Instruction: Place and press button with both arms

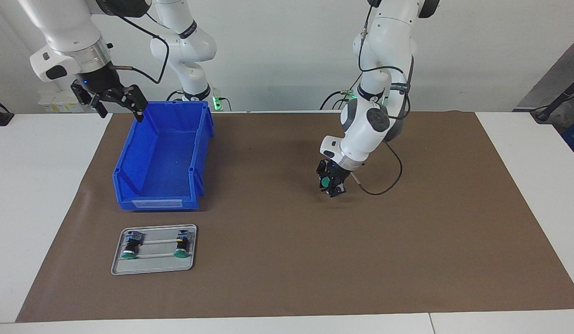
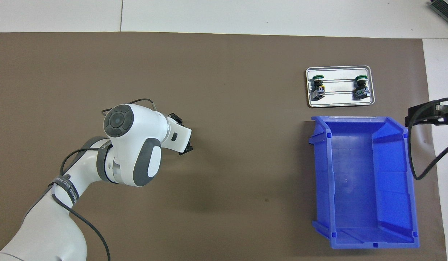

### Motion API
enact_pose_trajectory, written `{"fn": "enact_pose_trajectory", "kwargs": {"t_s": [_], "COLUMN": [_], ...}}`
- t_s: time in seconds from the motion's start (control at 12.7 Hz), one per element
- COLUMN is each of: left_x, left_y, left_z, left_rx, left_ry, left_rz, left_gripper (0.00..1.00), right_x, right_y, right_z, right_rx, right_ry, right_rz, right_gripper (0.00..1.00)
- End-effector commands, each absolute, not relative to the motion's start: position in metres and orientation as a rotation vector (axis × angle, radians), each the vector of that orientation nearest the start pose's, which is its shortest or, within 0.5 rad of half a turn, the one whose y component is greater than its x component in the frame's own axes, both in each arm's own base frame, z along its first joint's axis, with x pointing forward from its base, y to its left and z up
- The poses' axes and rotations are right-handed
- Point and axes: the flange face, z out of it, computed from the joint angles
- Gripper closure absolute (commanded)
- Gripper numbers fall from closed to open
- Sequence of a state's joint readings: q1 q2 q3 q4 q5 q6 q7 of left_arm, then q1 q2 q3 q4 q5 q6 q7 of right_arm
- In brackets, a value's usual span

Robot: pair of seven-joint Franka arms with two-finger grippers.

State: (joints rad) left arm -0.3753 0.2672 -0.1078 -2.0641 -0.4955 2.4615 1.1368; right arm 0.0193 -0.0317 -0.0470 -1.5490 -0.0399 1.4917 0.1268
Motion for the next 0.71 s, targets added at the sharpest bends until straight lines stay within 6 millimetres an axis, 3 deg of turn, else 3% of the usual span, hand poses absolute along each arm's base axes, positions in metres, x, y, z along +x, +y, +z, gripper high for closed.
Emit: {"fn": "enact_pose_trajectory", "kwargs": {"t_s": [0.0, 0.39, 0.63], "left_x": [0.533, 0.516, 0.508], "left_y": [-0.263, -0.243, -0.238], "left_z": [0.315, 0.299, 0.291], "left_rx": [-2.799, -2.866, -2.853], "left_ry": [2.029, 2.095, 2.109], "left_rz": [-0.490, -0.747, -0.760], "left_gripper": [0.84, 0.84, 0.82], "right_x": [0.526, 0.529, 0.529], "right_y": [-0.022, -0.025, -0.026], "right_z": [0.646, 0.648, 0.647], "right_rx": [-3.174, -3.173, -3.173], "right_ry": [0.214, 0.218, 0.218], "right_rz": [0.047, 0.008, 0.015], "right_gripper": [0.00, 0.00, 0.00]}}
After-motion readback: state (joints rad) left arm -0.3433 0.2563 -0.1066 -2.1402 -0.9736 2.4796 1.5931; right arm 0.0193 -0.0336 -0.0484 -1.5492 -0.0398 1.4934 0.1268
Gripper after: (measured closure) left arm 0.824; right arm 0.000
